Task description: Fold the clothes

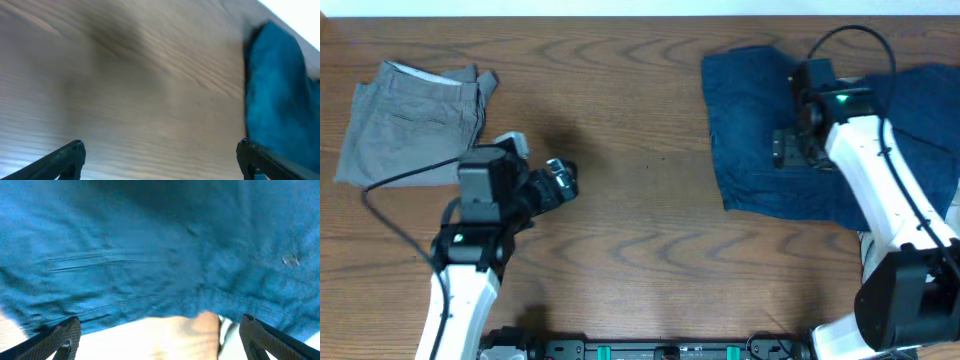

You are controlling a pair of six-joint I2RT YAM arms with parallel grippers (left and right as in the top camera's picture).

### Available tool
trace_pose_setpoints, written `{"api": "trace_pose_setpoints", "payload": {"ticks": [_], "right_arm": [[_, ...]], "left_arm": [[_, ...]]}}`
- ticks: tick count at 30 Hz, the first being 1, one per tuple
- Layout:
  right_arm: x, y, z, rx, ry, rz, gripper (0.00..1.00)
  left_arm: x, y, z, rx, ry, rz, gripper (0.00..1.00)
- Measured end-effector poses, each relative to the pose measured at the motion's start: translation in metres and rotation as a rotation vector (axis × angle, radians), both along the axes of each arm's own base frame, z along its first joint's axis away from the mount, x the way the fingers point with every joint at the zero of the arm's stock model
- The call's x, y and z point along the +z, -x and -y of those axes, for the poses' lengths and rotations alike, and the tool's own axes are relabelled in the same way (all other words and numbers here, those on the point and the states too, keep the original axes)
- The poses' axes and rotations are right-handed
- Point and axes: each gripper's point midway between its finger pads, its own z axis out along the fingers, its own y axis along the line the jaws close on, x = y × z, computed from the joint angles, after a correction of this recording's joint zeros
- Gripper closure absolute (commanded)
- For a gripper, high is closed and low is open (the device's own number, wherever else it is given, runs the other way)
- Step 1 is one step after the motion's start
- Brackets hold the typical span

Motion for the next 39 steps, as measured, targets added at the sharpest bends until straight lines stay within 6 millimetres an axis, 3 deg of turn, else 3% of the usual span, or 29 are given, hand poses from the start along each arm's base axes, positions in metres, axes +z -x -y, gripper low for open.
{"api": "trace_pose_setpoints", "payload": {"ticks": [7,12,21,28,36,39], "right_arm": [[-0.001,0.014,0.029,-0.113,-0.018,-0.036,0.01],[-0.001,0.019,0.037,-0.144,-0.025,-0.049,0.01],[-0.002,0.025,0.044,-0.170,-0.031,-0.067,0.01],[-0.002,0.030,0.049,-0.190,-0.033,-0.084,0.01],[-0.001,0.031,0.049,-0.189,-0.034,-0.084,0.01],[-0.001,0.032,0.049,-0.190,-0.034,-0.084,0.01]], "left_arm": [[-0.032,-0.005,0.075,-0.180,0.106,-0.095,0.02],[-0.056,0.001,0.137,-0.326,0.139,-0.123,0.02],[-0.090,0.010,0.224,-0.495,0.206,-0.088,0.02],[-0.115,0.025,0.267,-0.532,0.282,-0.115,0.07],[-0.117,0.019,0.308,-0.468,0.402,-0.207,0.14],[-0.117,0.012,0.315,-0.398,0.457,-0.271,0.26]]}}
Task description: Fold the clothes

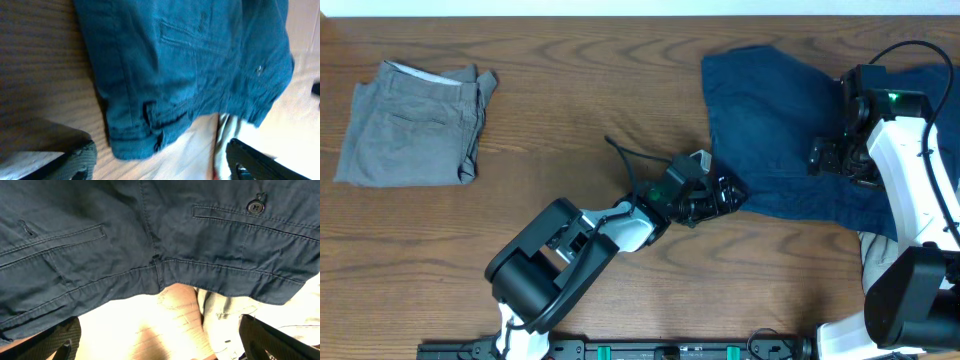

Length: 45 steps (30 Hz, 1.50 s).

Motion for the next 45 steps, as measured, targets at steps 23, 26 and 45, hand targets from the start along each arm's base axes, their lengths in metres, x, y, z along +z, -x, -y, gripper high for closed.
{"api": "trace_pose_setpoints", "payload": {"ticks": [23,26,45], "right_arm": [[-0.002,-0.002,-0.007,0.015,-0.045,0.006,0.01],[-0.004,-0.003,-0.020,0.044,-0.119,0.006,0.01],[-0.077,0.045,-0.092,0.139,-0.431,-0.125,0.01]], "left_arm": [[-0.014,0.022,-0.115,-0.162,-0.385,-0.110,0.94],[0.015,0.003,-0.167,-0.082,-0.465,-0.036,0.94],[0.104,-0.027,-0.314,0.318,-0.630,0.135,0.94]]}}
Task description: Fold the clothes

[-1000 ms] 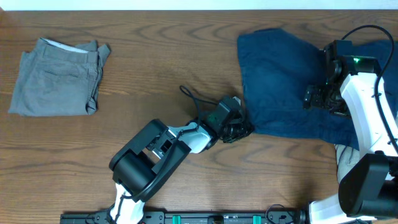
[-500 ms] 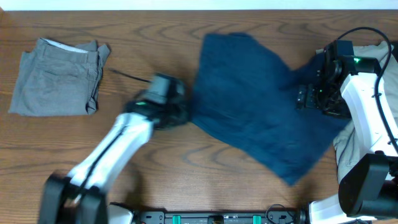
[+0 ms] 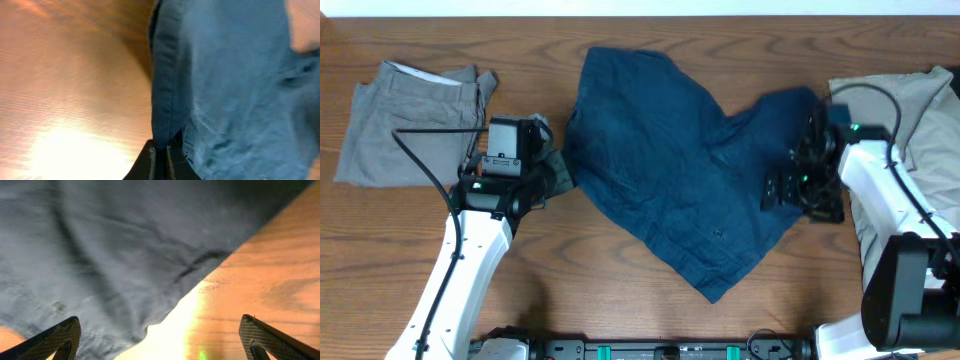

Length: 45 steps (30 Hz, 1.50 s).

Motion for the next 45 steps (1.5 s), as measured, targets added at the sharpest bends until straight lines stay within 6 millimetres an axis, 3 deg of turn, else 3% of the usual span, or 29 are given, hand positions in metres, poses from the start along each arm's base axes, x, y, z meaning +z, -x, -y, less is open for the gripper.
{"api": "trace_pose_setpoints", "payload": {"ticks": [4,7,9,11,13,15,22,24,26,30,33,39,45], "right_arm": [[-0.024,0.017,-0.007,-0.035,-0.038,-0.031,0.04],[-0.036,0.018,-0.017,-0.041,-0.089,-0.006,0.09],[-0.043,0.015,-0.023,-0.037,-0.108,0.024,0.17],[-0.043,0.004,-0.029,-0.025,-0.127,0.089,0.36],[-0.044,-0.007,-0.035,-0.014,-0.142,0.153,0.62],[-0.047,-0.013,-0.039,-0.008,-0.154,0.189,0.98],[-0.043,-0.006,-0.043,-0.008,-0.168,0.157,0.99],[-0.031,-0.008,-0.038,-0.023,-0.166,0.159,0.99],[-0.006,-0.019,-0.028,-0.045,-0.157,0.207,0.99],[0.070,-0.047,-0.008,-0.067,-0.138,0.392,0.99],[0.126,-0.050,0.001,-0.059,-0.122,0.506,0.99],[0.199,-0.047,0.005,-0.009,-0.094,0.658,0.99],[0.251,-0.069,-0.010,0.059,-0.172,0.844,0.99]], "left_arm": [[-0.005,0.005,-0.008,0.021,-0.040,-0.028,0.94],[-0.006,0.006,-0.011,0.029,-0.056,-0.033,0.94],[-0.007,0.007,-0.012,0.031,-0.060,-0.037,0.94],[-0.007,0.008,-0.012,0.032,-0.062,-0.039,0.94],[-0.008,0.008,-0.012,0.033,-0.064,-0.043,0.94],[-0.009,0.009,-0.013,0.035,-0.068,-0.048,0.94],[-0.013,0.017,-0.015,0.037,-0.079,-0.081,0.94],[-0.015,0.021,-0.016,0.037,-0.082,-0.099,0.94],[-0.016,0.025,-0.016,0.035,-0.084,-0.117,0.94],[-0.018,0.030,-0.012,0.022,-0.062,-0.142,0.94],[-0.018,0.035,-0.002,-0.009,-0.008,-0.160,0.94],[-0.014,0.052,0.037,-0.132,0.097,-0.202,0.94],[-0.012,0.075,0.086,-0.317,0.109,-0.208,0.94]]}}
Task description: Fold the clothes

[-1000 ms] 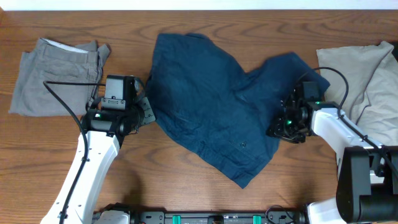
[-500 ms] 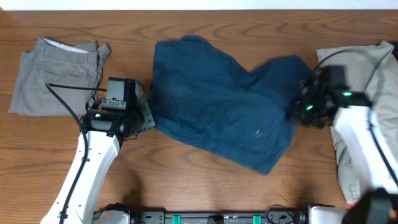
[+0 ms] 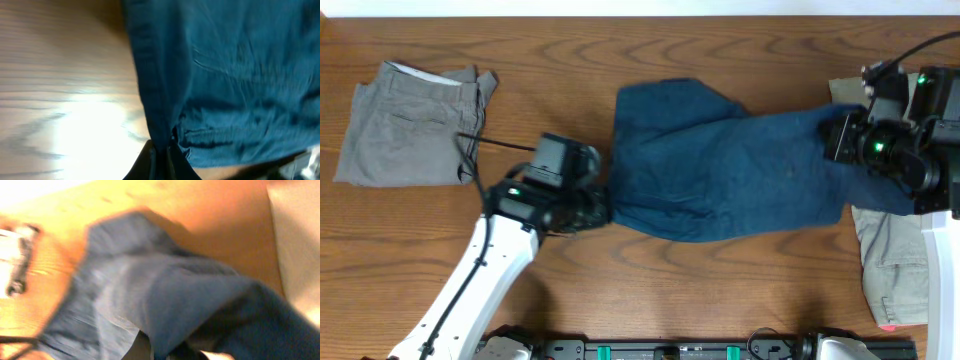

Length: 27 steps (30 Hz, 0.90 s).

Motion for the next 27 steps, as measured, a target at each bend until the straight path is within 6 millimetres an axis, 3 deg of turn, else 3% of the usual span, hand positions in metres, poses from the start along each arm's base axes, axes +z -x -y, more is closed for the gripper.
{"api": "trace_pose_setpoints", "payload": {"ticks": [2,4,7,8,10,12,16,24,27], "right_arm": [[0.016,-0.011,-0.010,0.048,-0.041,0.083,0.99],[0.031,-0.024,-0.020,0.095,-0.082,0.161,0.99],[0.046,-0.043,-0.036,0.154,-0.125,0.246,0.99],[0.046,-0.049,-0.044,0.178,-0.138,0.257,0.99],[0.041,-0.058,-0.060,0.227,-0.162,0.253,0.99],[0.030,-0.063,-0.075,0.266,-0.180,0.223,0.99],[0.007,-0.067,-0.101,0.324,-0.200,0.156,0.99],[0.008,-0.064,-0.119,0.368,-0.210,0.159,0.99],[0.004,-0.066,-0.115,0.341,-0.182,0.148,0.99]], "left_arm": [[-0.001,0.008,0.011,-0.045,-0.012,0.001,0.92],[-0.003,0.015,0.020,-0.083,-0.027,0.006,0.75],[-0.008,0.027,0.029,-0.123,-0.045,-0.002,0.72],[-0.011,0.032,0.031,-0.137,-0.053,-0.012,0.69],[-0.017,0.043,0.030,-0.162,-0.079,-0.036,0.50],[-0.022,0.050,0.024,-0.169,-0.123,-0.057,0.43],[-0.028,0.054,0.008,-0.167,-0.210,-0.066,0.41],[-0.016,0.031,0.007,-0.206,-0.237,0.097,0.45],[-0.016,0.028,0.001,-0.200,-0.275,0.113,0.46]]}}
